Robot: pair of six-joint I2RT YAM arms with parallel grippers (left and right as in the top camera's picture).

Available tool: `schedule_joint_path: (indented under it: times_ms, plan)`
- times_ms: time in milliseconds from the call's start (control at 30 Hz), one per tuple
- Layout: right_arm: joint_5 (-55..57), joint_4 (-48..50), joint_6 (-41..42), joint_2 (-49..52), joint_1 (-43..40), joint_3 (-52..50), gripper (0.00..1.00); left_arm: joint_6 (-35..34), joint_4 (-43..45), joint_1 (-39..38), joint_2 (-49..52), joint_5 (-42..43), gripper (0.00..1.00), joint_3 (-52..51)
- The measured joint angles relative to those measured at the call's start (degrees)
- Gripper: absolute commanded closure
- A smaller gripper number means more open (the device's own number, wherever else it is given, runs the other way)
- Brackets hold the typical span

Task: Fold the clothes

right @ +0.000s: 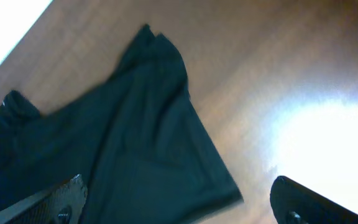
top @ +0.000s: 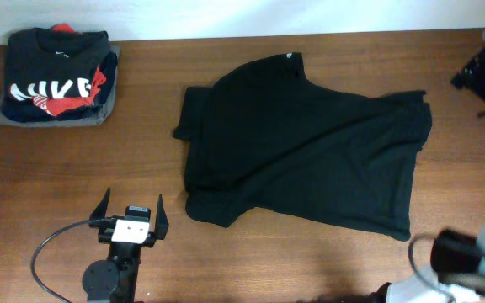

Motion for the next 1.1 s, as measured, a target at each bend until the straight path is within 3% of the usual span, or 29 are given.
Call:
schedule_joint_path:
  times_ms: [367,600,1100]
  plan:
    - [4.17,1.36,11.39,-9.77,0.02,-35.78,0.01,0.0,0.0,0.0,0.0,0.0,0.01,0.0]
    - [3.74,10.19,15.56,-11.47,0.0,-55.63,0.01,0.0,0.0,0.0,0.0,0.02,0.01,0.0]
    - [0.44,18.8,29.92,-17.05,0.0,-77.57,0.01,0.0,0.0,0.0,0.0,0.0,0.01,0.0]
